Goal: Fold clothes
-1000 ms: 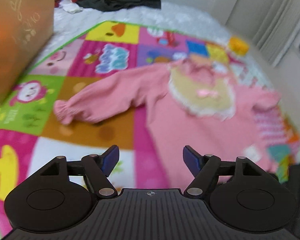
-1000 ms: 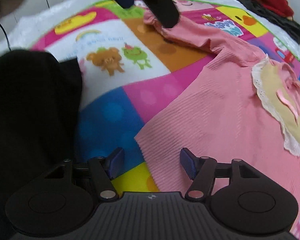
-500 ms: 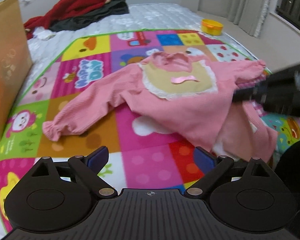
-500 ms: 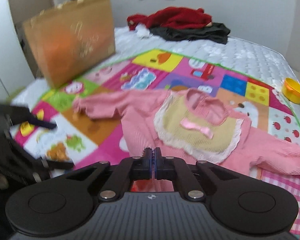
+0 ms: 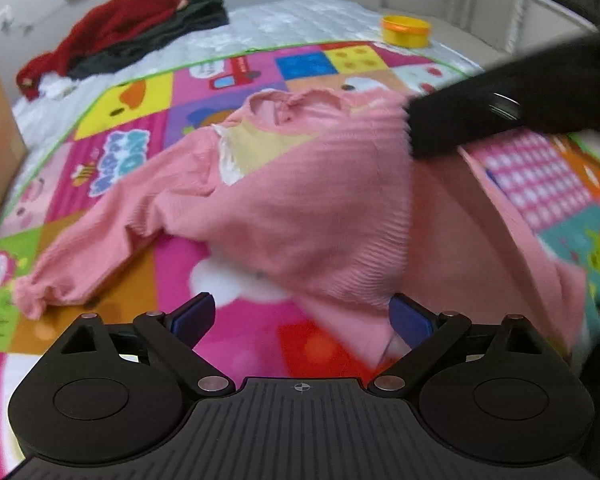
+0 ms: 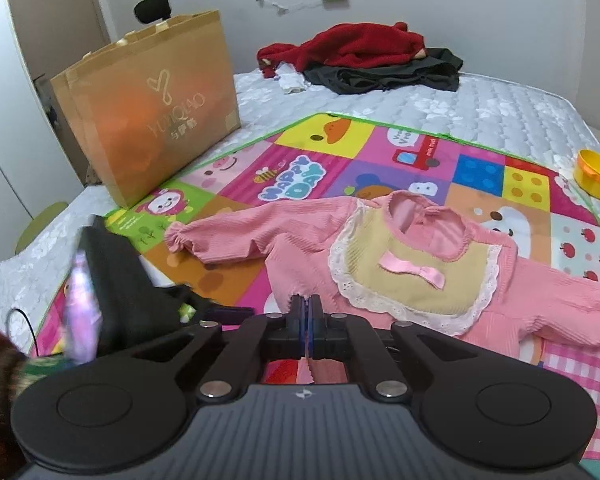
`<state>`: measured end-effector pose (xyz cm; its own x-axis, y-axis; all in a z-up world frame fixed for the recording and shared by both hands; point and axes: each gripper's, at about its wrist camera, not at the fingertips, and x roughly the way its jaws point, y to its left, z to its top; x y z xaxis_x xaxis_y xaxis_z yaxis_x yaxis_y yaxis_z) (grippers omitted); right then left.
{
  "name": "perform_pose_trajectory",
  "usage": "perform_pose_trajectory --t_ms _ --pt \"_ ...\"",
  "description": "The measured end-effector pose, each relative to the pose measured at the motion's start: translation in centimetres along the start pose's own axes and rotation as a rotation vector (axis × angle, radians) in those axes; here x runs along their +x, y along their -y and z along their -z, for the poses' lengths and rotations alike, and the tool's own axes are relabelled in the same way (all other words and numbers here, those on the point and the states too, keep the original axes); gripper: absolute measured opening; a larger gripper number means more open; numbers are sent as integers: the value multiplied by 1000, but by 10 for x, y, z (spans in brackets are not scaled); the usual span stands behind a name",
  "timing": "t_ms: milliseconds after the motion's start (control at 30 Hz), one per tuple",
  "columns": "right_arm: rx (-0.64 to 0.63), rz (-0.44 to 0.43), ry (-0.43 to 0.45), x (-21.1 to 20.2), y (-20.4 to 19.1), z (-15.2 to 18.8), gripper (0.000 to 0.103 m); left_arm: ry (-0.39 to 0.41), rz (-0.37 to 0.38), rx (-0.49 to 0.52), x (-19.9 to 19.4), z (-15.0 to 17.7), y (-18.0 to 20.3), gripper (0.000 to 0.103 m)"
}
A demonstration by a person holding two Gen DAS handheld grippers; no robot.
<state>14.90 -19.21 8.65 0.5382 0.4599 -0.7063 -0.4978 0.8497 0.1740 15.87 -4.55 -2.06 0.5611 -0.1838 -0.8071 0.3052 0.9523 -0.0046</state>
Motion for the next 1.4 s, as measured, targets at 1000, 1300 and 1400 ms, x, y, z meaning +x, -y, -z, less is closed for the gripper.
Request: perform_pose_trajectory --t_ms 1000,1300,1400 --pt "76 115 -45 0 56 34 2 25 -3 77 37 7 41 96" --pt "-316 69 -308 28 26 69 72 23 -187 229 30 -10 -48 94" --pt "-388 35 -416 64 9 83 72 16 -219 148 18 -10 -90 94"
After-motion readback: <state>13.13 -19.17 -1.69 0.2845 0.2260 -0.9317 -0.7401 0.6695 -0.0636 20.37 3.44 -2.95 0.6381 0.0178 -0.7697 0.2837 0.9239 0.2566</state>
